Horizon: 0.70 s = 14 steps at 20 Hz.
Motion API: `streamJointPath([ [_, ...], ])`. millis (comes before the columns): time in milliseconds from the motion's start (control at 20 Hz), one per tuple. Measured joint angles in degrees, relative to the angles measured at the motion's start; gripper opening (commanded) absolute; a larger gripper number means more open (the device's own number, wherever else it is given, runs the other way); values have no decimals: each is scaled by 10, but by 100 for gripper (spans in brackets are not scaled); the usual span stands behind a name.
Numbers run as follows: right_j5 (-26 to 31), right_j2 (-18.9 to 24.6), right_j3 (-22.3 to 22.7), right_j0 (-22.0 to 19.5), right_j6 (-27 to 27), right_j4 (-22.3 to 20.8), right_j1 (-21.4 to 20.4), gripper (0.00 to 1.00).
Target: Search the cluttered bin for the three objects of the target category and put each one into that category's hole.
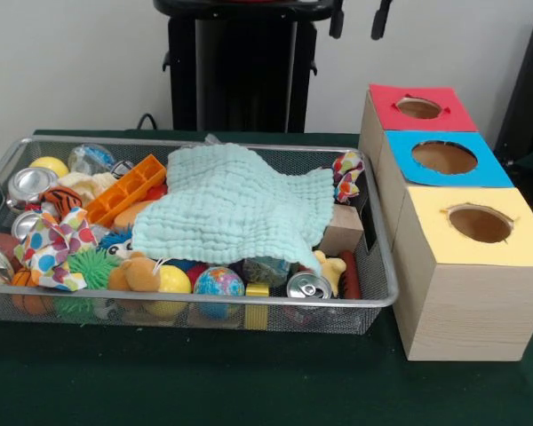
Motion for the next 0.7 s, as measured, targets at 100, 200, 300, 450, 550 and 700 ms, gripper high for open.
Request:
streamJointPath([
  [100,-5,-4,-10,0,0,-1,13,100],
  [200,-12,-7,-20,0,0,-2,26,100],
  [300,-25,-11,-30,1,0,-2,41,100],
  [450,-57,-17,-42,3,0,-2,67,100],
  [550,-82,-18,-48,2,0,-2,85,100],
  [700,-125,-19,-54,-4,0,-2,118,100],
])
